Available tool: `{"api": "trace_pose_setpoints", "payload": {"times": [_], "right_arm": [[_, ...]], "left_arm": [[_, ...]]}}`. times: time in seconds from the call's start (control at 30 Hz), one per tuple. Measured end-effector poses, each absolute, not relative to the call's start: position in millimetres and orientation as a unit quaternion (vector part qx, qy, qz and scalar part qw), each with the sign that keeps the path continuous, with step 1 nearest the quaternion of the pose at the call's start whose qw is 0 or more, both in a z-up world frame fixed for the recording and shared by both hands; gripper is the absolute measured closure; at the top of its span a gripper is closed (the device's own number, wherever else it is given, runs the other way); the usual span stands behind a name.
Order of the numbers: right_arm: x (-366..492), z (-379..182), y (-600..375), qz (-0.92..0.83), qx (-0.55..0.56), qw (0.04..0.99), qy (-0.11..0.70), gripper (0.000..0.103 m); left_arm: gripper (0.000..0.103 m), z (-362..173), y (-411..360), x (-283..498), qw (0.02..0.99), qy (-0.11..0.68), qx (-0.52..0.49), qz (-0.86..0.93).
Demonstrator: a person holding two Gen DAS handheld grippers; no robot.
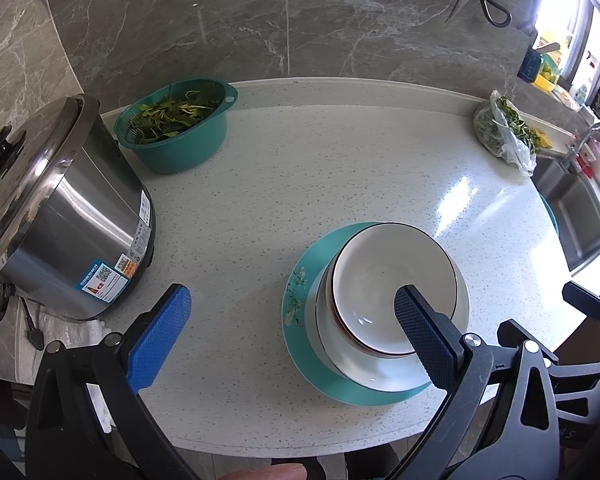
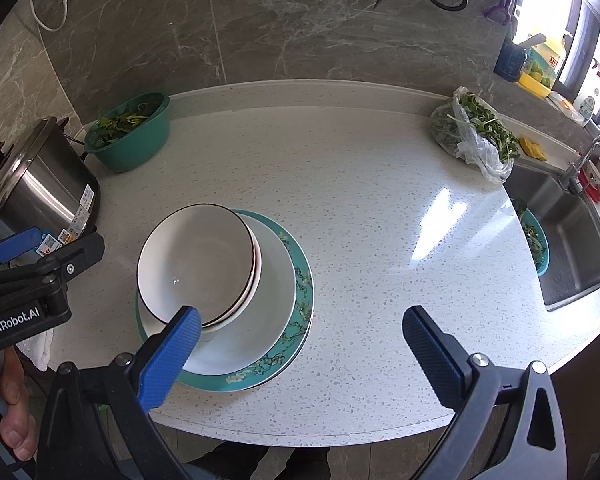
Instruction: Organize plates and bowls
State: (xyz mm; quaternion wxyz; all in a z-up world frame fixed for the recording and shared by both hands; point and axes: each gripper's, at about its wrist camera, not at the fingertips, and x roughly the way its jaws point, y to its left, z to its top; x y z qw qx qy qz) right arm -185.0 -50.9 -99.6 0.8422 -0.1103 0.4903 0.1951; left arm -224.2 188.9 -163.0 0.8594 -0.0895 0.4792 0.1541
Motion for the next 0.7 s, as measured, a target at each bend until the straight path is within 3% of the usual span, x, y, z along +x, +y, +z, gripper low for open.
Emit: {"api": "trace_pose_setpoints", "payload": {"times": [0.7], "right_arm": [[-184.8, -103.5, -50.9, 0.195, -0.110, 0.841, 0.493, 0.000]], "left_arm": [[0.000, -163.4, 182.6, -222.1, 0.864, 0.471, -0.086, 0.158]]}}
